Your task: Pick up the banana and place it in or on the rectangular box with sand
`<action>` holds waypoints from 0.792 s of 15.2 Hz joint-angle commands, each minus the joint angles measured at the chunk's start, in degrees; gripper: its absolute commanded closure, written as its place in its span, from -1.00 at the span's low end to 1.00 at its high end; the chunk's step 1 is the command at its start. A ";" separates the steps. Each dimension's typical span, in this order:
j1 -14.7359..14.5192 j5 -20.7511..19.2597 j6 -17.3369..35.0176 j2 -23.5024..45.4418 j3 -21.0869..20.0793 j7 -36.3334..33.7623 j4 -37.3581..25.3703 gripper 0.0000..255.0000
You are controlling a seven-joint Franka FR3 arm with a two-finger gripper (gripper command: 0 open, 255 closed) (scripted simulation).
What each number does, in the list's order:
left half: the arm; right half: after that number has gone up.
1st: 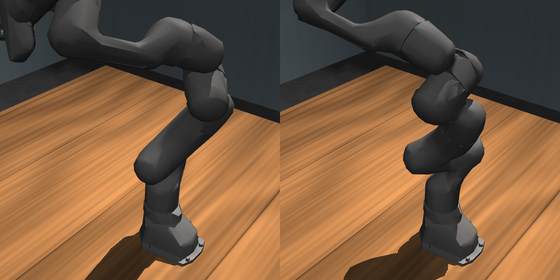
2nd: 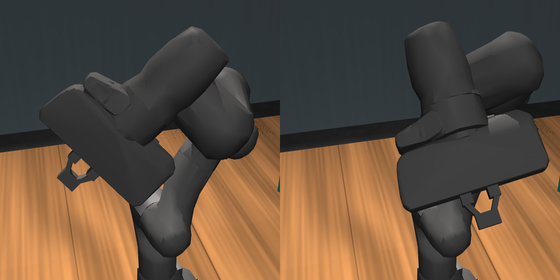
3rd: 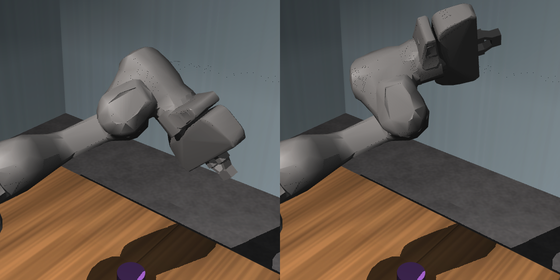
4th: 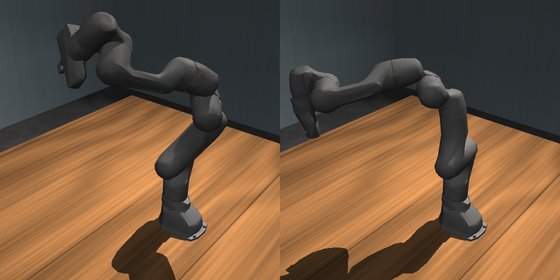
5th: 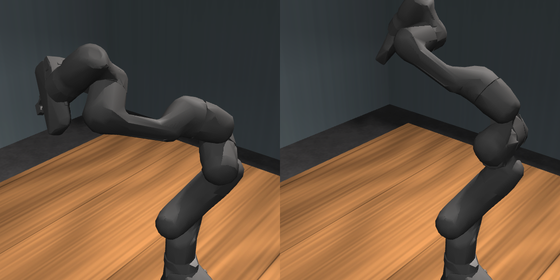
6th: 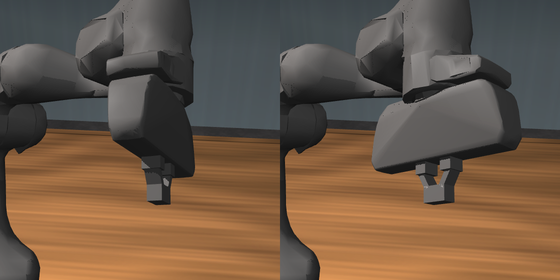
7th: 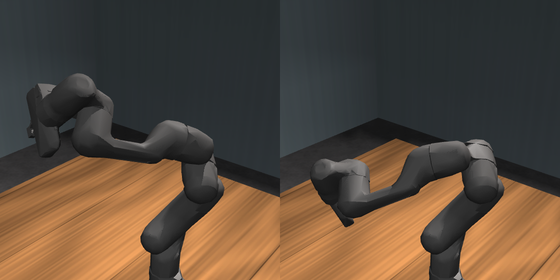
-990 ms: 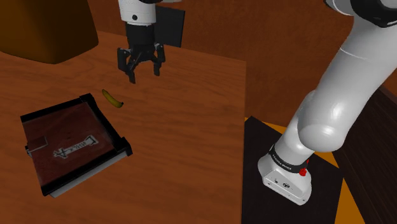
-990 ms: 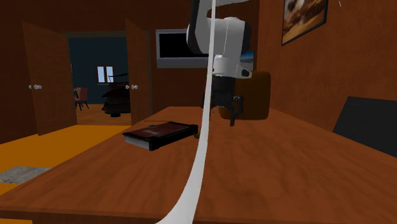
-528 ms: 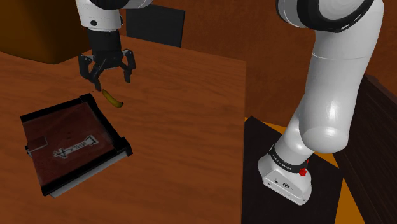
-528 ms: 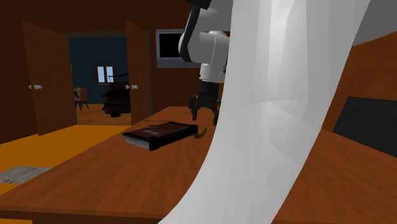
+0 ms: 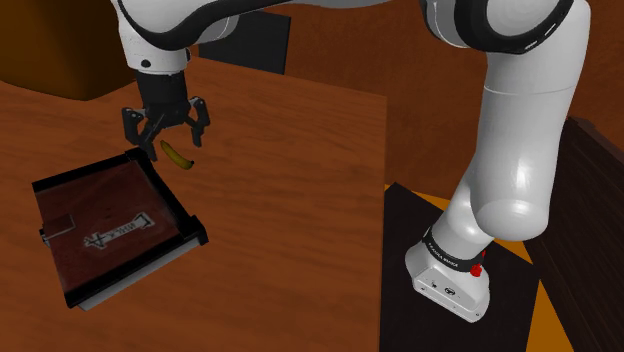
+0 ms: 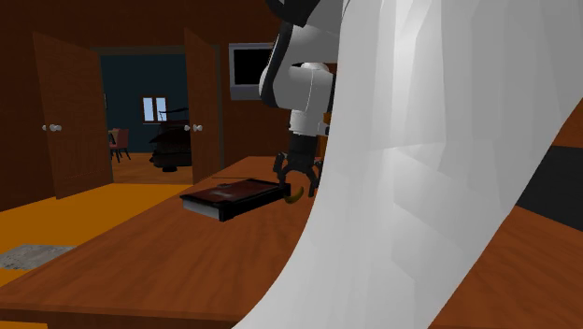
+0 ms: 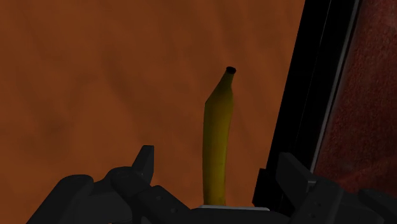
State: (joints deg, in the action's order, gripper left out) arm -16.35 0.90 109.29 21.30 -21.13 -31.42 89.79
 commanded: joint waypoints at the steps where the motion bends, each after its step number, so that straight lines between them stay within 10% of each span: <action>1: -0.13 -0.12 0.85 0.34 0.01 -0.11 0.48 -1.00; 8: -0.14 -0.12 0.84 0.35 0.02 -0.11 0.47 -1.00; 9: -0.12 -0.10 0.87 0.30 0.02 -0.09 0.55 1.00; 12: -0.12 -0.09 0.85 0.27 0.01 -0.10 0.56 1.00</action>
State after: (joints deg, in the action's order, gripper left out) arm -16.46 0.81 110.14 21.57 -21.11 -31.51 90.34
